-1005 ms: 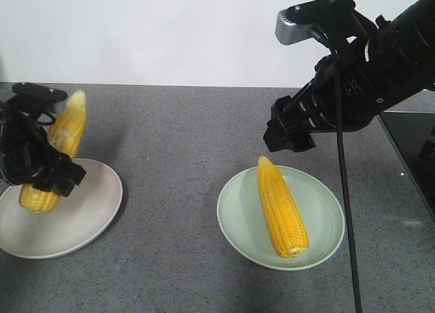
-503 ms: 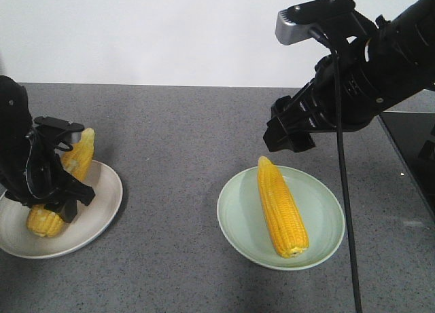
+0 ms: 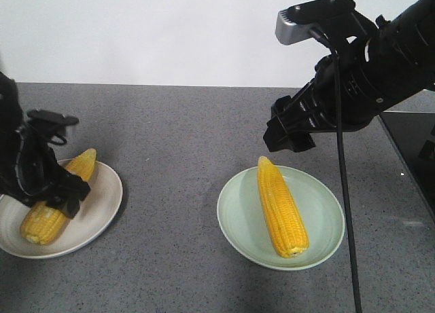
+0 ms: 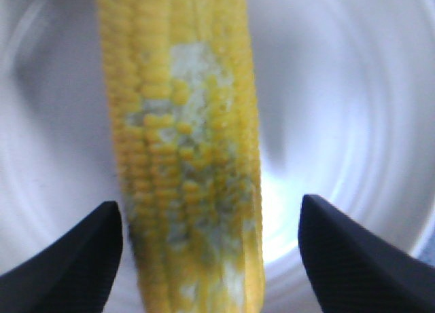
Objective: Distribute corn equally
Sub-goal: 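Lower the left gripper's corn cob onto the white plate, then open the left gripper and raise it away from the cob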
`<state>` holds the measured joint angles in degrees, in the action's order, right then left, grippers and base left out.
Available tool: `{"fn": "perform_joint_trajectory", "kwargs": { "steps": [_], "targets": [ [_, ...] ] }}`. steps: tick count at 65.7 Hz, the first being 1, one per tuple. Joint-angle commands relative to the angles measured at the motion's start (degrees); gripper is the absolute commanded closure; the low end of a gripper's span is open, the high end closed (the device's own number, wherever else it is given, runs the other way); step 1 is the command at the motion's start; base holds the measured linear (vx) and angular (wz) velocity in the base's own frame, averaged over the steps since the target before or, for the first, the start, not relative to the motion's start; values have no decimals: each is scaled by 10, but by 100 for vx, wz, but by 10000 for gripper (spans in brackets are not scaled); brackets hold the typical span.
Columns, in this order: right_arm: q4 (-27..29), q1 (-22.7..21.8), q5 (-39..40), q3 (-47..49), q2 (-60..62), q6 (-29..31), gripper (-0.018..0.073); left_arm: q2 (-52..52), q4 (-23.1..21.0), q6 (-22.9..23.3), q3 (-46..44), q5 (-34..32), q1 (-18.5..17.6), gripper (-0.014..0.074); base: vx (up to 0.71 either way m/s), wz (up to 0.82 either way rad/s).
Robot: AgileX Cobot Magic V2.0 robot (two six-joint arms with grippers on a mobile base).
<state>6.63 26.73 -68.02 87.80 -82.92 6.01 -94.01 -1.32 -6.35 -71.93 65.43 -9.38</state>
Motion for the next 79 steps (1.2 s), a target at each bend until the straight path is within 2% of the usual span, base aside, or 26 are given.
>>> {"fn": "perform_joint_trajectory", "kwargs": {
  "steps": [1, 15, 30, 45, 57, 66, 79],
  "targets": [
    [0, 1, 27, 16, 21, -1, -23, 68, -7, 0, -18, -27, 0, 64, 0, 0],
    [1, 1, 28, 16, 21, -1, -23, 165, -18, -11, -18, -59, 0, 71, 0, 0],
    [1, 1, 26, 16, 21, -1, -23, 255, -75, -57, -9, -106, 0, 74, 0, 0],
    [1, 1, 26, 16, 21, -1, -23, 339, -116, -100, 78, -195, 0, 74, 0, 0],
    [0, 1, 27, 16, 21, -1, -14, 389, -121, -103, 141, -270, 0, 76, 0, 0],
    [0, 1, 27, 16, 21, -1, 60, 396, -121, -103, 151, -268, 0, 133, 0, 0],
    [0, 1, 26, 16, 21, -1, 305, 396, -121, -103, 152, -268, 0, 339, 0, 0]
  ]
}}
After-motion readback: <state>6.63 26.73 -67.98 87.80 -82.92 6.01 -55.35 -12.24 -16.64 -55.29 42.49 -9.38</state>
